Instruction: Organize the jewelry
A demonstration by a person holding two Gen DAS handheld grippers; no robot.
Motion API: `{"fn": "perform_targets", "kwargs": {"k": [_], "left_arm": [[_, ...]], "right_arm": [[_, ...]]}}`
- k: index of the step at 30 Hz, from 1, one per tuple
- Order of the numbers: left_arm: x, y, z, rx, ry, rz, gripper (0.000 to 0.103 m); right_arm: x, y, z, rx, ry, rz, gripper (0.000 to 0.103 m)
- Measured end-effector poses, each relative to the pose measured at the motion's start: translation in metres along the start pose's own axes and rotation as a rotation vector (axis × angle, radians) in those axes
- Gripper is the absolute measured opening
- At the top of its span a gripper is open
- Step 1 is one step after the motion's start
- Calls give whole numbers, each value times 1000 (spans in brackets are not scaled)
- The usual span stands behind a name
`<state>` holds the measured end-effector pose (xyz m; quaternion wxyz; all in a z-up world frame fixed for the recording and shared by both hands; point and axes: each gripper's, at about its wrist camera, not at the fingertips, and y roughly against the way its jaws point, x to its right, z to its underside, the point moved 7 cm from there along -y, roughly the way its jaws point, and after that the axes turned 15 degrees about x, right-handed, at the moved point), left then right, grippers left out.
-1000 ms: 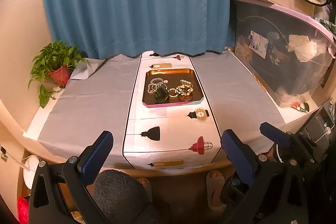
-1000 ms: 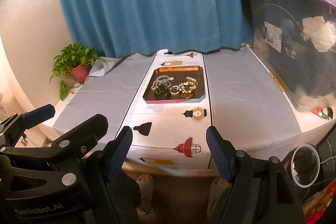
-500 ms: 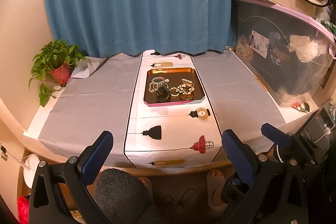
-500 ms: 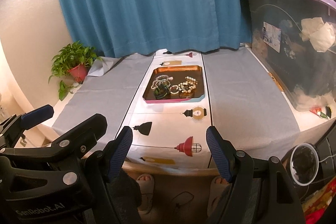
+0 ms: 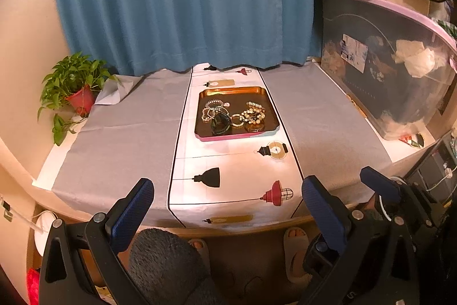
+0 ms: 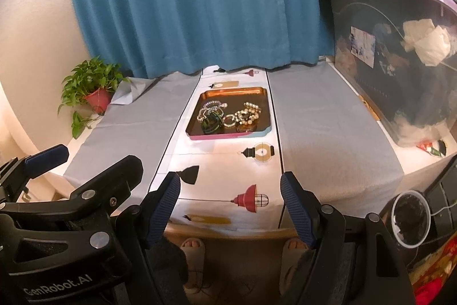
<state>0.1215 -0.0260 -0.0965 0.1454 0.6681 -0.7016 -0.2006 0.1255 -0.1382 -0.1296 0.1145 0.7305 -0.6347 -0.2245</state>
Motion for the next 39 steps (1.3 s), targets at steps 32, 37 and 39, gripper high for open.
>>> {"fn": "perform_targets", "kwargs": {"k": [32, 37, 39], "left_arm": [[16, -6, 5, -29, -38, 18, 103], [15, -5, 7, -29, -40, 21, 103], [14, -4, 7, -26, -42, 18, 103]], "right_arm": [[18, 0, 7, -22, -49, 0, 73], [16, 1, 8, -22, -51, -1, 73], [15, 2, 8, -21, -53, -4, 73]]}}
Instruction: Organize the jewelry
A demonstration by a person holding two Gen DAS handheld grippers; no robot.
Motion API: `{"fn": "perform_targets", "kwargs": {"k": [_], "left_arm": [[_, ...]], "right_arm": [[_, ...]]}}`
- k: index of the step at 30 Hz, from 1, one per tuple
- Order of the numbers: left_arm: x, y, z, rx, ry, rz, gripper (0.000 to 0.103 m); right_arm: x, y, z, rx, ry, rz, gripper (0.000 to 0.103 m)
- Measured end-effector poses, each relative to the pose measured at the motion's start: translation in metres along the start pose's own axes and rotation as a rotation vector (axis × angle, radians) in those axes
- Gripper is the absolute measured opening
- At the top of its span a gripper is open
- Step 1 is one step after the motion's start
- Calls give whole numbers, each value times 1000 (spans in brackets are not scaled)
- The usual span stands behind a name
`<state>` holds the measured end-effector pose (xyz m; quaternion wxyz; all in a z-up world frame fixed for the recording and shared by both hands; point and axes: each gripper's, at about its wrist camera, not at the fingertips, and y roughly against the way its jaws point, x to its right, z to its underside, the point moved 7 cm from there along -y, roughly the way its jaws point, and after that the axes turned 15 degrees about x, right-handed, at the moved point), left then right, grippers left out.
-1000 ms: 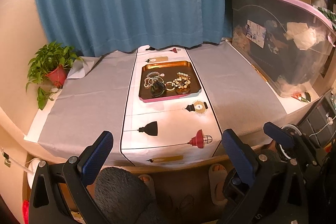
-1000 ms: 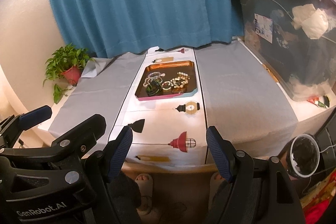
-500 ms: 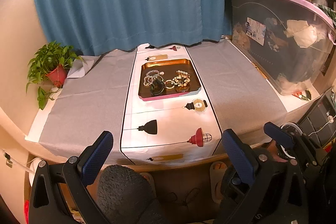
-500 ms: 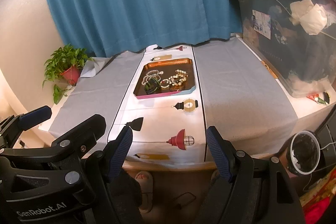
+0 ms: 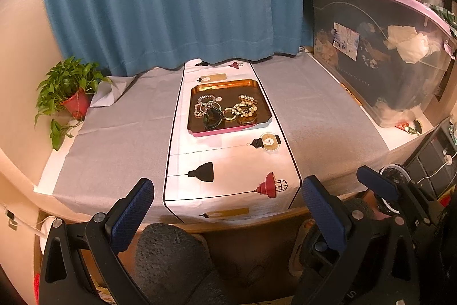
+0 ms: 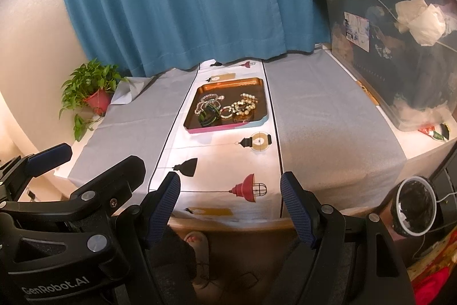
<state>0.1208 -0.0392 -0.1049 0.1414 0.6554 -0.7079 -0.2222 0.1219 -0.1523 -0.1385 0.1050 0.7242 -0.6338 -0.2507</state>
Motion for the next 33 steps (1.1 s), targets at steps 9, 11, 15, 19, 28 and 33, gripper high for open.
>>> {"fn": "perform_targets", "kwargs": {"k": [9, 11, 15, 19, 28, 33], "left_arm": [[-4, 10, -2, 23, 15, -17, 103], [-4, 11, -3, 33, 13, -23, 103], [-3, 14, -3, 39, 16, -20, 103], [-3, 14, -3, 38, 19, -19, 103], [-4, 13, -3, 37, 17, -19, 103], [-9, 13, -2, 32, 21, -19, 103]], "right_arm": [[-7, 7, -3, 19, 18, 1, 73], [-7, 8, -3, 22, 20, -3, 73], [-9, 9, -3, 26, 24, -3, 73], [-11, 10, -3, 26, 26, -3, 73], [-12, 10, -3, 26, 24, -3, 73], [-19, 9, -1, 20, 27, -6, 73]]}}
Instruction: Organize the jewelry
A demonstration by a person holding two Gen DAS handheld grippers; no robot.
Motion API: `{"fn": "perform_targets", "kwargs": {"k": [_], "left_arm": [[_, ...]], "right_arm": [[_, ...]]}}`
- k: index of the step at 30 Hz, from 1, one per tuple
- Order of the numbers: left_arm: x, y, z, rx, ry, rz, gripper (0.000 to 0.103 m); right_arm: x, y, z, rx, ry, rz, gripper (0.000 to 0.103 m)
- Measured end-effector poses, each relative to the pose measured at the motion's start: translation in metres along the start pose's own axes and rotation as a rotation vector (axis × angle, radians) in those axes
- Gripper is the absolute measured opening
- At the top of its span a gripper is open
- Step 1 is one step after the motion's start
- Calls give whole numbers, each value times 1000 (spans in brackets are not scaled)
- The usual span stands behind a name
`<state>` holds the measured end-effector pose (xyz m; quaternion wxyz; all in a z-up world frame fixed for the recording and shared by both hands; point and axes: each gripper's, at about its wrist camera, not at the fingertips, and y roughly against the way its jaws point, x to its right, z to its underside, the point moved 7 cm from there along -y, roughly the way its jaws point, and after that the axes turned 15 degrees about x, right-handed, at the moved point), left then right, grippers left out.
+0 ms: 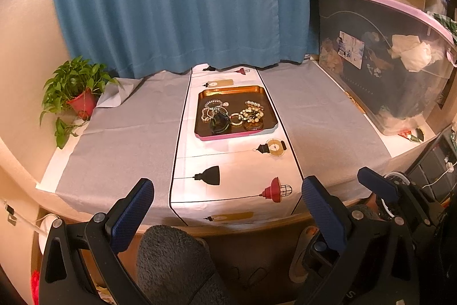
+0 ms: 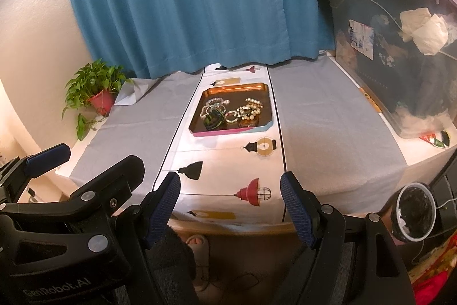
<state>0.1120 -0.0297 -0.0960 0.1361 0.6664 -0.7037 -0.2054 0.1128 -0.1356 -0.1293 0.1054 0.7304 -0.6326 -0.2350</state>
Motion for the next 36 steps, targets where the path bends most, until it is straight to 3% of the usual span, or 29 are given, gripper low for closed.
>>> {"fn": "perform_targets", "kwargs": {"k": [36], "left_arm": [[0, -4, 3, -14, -7, -1, 103]], "right_arm": [[4, -9, 5, -13, -7, -5, 73]]}}
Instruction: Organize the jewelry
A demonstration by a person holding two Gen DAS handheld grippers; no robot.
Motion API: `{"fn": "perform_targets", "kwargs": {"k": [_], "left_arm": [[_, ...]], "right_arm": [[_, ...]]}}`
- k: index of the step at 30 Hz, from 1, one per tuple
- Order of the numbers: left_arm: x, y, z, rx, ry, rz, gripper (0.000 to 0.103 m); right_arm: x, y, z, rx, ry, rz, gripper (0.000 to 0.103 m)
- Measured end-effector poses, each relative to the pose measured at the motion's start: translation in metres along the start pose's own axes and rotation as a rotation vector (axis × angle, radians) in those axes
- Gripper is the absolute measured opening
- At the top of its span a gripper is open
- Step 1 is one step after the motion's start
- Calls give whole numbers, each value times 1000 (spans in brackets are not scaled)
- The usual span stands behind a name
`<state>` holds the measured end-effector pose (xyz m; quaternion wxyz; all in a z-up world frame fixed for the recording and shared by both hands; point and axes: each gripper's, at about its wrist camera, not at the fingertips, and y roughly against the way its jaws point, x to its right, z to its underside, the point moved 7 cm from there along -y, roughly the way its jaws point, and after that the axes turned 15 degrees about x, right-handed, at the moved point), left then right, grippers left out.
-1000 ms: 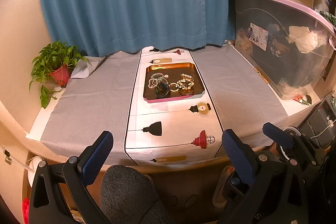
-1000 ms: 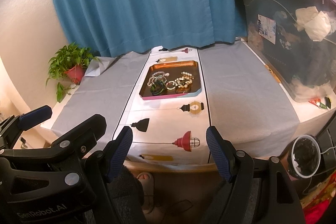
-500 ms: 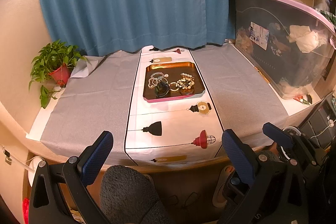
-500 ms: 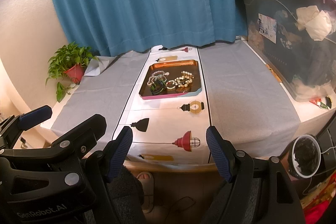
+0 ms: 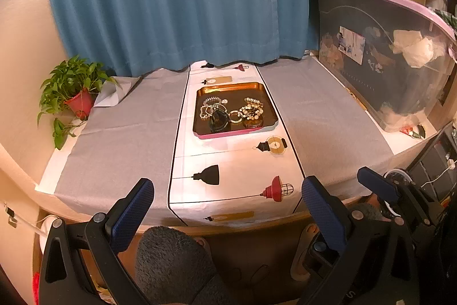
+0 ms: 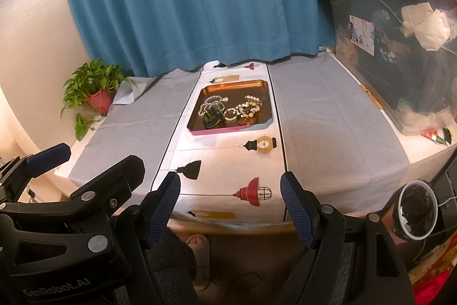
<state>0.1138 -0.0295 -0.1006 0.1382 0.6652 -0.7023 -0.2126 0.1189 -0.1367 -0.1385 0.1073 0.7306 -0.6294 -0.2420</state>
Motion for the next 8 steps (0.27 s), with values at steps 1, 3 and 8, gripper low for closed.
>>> {"fn": "perform_targets", "kwargs": {"k": [1, 3, 8], "left_arm": [[1, -1, 2, -3, -1, 1, 103], [0, -3, 4, -10, -3, 1, 103], [2, -12, 9, -16, -1, 4, 103]], "right_arm": [[2, -1, 1, -3, -2, -2, 73], [4, -3, 5, -8, -5, -3, 73], [11, -13, 6, -18, -6, 0, 73]]}}
